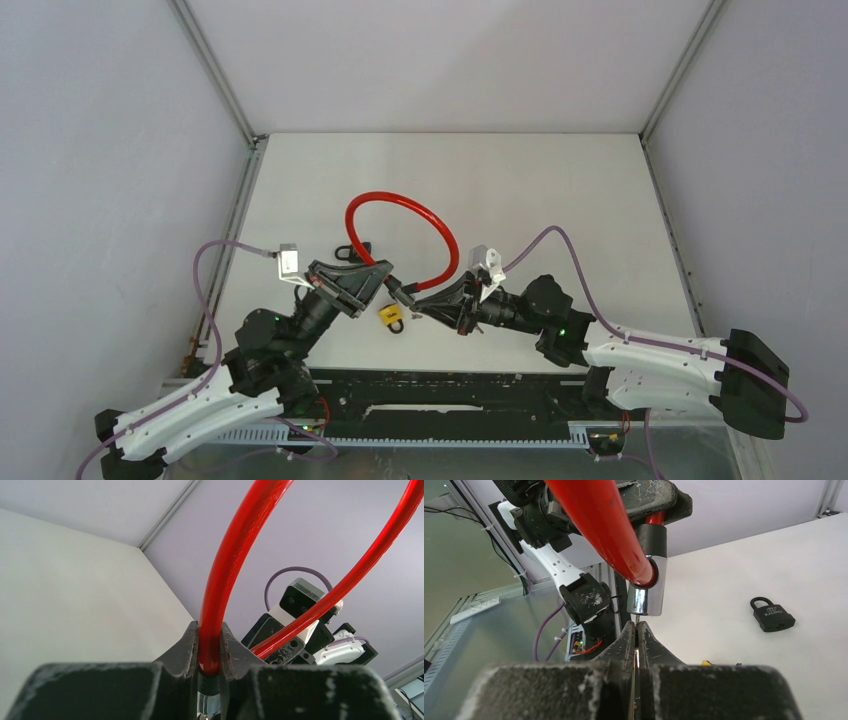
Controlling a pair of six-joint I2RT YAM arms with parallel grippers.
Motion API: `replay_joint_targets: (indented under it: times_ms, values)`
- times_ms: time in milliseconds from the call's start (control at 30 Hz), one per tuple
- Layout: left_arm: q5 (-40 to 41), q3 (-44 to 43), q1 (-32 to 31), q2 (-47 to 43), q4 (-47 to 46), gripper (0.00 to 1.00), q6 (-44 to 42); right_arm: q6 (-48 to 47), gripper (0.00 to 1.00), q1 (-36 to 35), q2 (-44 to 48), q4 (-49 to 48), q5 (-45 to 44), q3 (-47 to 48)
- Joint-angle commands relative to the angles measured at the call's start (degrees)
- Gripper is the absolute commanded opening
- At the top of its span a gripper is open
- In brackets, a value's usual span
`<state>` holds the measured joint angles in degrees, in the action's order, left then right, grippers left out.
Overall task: Lock with the key
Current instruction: Lock the lock.
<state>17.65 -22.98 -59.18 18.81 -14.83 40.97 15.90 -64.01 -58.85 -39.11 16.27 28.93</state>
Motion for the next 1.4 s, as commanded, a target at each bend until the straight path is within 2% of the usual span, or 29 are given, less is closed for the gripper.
replay_joint_targets:
  times_ms: [0, 333, 667, 733, 900, 1033, 1367]
  values:
    - [1.88, -3.56, 0.2, -0.76, -4.54, 0.0, -0.04, -1.07, 0.0, -0.46, -0.14, -0.73, 0.79, 0.34]
    - [4.81, -8.39, 0.2, 0.55, -2.1, 0.0, -1.4, -3.41, 0.0, -1.76, -1.19, 3.82, 0.53, 0.29]
    - [9.59, -9.37, 0.2, -2.09, 1.72, 0.0, -1.51, -6.49, 0.0, -3.23, -1.29, 8.04, -2.99, 0.33]
    - [10.87, -9.69, 0.2, -2.29, 2.91, 0.0, -1.31, -8.12, 0.0, -4.37, -1.27, 8.52, -6.27, 0.32]
    - [12.2, -10.14, 0.2, -1.83, 5.48, 0.0, -0.69, -12.29, 0.0, -8.83, -0.96, 7.17, -22.85, 0.34]
    - [12.23, -10.07, 0.2, -1.25, 5.96, 0.0, 0.04, -18.38, 0.0, -12.26, -0.82, 4.74, -32.25, 0.34]
    - [12.24, -10.13, 0.2, -0.18, 6.42, 0.0, 0.33, -33.85, 0.0, -19.95, -3.35, 5.4, -45.02, 3.67]
